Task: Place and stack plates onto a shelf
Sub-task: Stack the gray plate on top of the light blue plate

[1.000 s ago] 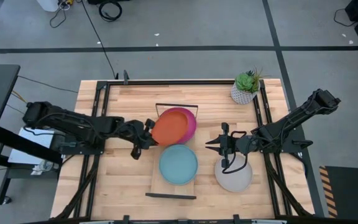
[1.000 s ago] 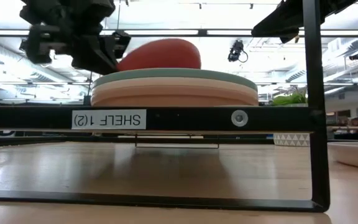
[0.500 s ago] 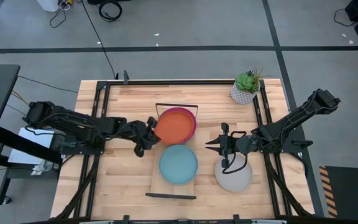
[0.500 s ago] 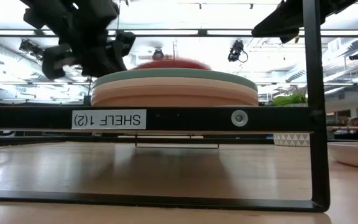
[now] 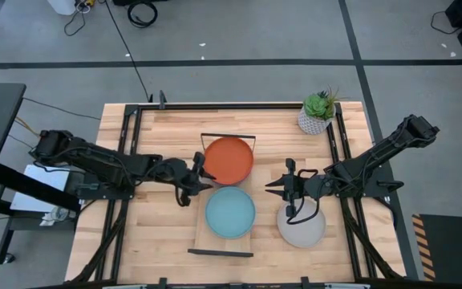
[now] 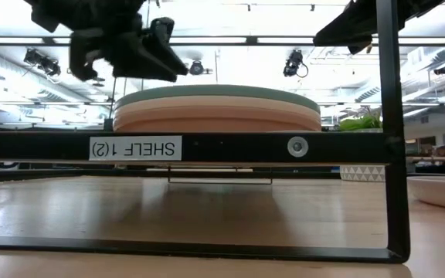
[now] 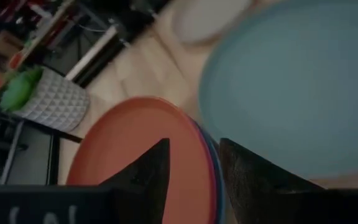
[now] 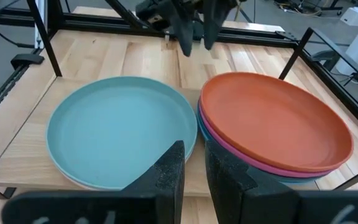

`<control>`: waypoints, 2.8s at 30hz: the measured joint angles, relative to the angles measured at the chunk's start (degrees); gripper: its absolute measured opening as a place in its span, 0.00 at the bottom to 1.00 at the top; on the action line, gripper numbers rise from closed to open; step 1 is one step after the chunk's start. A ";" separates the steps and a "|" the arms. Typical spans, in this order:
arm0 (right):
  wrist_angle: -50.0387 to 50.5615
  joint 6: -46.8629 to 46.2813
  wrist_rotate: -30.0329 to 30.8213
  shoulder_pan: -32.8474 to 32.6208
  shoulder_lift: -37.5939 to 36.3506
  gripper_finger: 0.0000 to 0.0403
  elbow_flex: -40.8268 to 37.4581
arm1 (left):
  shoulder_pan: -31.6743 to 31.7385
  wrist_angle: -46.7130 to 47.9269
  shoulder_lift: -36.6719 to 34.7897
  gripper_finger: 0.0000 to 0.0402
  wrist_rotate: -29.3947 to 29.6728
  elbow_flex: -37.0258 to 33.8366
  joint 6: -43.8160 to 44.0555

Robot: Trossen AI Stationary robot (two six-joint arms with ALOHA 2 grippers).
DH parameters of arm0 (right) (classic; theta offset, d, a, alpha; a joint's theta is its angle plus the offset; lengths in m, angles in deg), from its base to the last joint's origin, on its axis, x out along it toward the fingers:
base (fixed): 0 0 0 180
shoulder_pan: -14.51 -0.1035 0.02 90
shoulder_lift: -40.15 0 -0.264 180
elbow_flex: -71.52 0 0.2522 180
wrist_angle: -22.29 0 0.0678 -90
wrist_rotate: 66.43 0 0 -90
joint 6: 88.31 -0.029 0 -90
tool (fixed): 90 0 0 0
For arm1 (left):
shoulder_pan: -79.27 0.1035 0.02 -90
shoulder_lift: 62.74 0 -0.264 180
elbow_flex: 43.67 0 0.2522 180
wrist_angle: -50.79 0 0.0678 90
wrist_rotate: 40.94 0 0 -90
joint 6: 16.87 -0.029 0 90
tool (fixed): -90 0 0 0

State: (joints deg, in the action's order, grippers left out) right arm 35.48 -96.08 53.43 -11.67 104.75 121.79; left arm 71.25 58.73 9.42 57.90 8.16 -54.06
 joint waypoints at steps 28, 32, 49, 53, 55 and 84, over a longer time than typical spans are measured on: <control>-32.35 3.92 3.09 15.95 23.37 0.14 -3.78 | 0.94 -1.10 -0.73 0.37 14.05 -0.03 15.61; -32.23 2.73 1.66 16.65 24.32 0.11 -3.78 | 0.62 -0.90 -0.73 0.37 14.01 -0.04 15.63; -30.15 -1.10 -2.44 17.46 24.26 0.07 -3.78 | 0.73 2.89 -0.71 0.37 14.04 -0.04 19.07; -33.08 1.48 -0.73 16.49 24.06 0.06 -3.78 | 0.71 3.18 -0.71 0.37 14.03 -0.04 20.11; -32.89 1.81 0.40 16.35 23.48 0.05 -3.79 | 0.71 3.42 -0.71 0.37 14.04 -0.04 20.13; -16.00 -4.31 6.17 16.13 14.92 0.03 -6.19 | 0.08 7.46 -0.71 0.37 13.86 -0.04 23.37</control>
State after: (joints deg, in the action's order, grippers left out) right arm 19.48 -100.39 59.60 4.46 119.67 115.61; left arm 71.33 66.19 8.72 71.77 8.11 -30.68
